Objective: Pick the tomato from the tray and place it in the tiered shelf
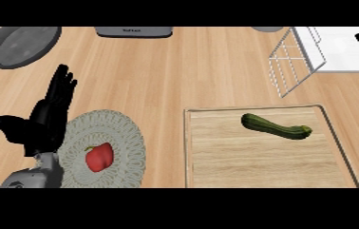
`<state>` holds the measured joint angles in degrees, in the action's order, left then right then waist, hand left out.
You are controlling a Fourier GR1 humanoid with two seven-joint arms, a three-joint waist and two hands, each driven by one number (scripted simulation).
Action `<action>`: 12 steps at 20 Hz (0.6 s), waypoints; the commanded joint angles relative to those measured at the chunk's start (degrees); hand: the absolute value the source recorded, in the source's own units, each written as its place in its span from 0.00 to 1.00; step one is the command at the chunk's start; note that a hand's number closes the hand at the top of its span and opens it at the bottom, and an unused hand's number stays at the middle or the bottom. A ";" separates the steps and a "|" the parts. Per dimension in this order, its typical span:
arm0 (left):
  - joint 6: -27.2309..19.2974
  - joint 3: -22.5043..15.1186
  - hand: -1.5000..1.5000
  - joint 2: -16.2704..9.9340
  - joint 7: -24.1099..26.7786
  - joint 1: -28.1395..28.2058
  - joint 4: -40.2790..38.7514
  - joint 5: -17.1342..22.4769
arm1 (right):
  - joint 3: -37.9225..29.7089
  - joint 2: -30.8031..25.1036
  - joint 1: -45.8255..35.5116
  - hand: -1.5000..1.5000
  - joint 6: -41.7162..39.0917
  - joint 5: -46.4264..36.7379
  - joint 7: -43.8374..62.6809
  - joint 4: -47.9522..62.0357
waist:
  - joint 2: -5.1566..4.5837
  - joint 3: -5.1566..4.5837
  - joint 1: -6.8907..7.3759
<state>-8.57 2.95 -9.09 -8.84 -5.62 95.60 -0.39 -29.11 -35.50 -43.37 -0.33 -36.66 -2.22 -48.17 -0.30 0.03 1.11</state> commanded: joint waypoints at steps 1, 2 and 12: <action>-0.43 -1.82 0.50 1.08 -1.95 0.61 2.88 -0.84 | -2.97 -0.97 -6.87 1.00 2.50 2.43 1.43 7.85 | -0.06 0.04 0.56; -1.06 -0.68 0.50 0.95 -2.43 -3.18 -1.07 -0.90 | -4.67 -0.34 -3.83 1.00 4.41 3.87 -2.82 9.86 | -0.20 0.06 -0.02; -0.65 -2.25 0.50 2.16 0.25 1.58 2.04 -2.41 | -4.01 -6.16 -11.87 0.00 0.65 5.05 -9.69 26.70 | -0.28 0.06 0.75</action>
<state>-8.39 2.23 -8.29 -9.73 -6.19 96.44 -1.25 -32.35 -39.87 -53.29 1.03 -32.80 -9.14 -25.84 -0.58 0.09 1.70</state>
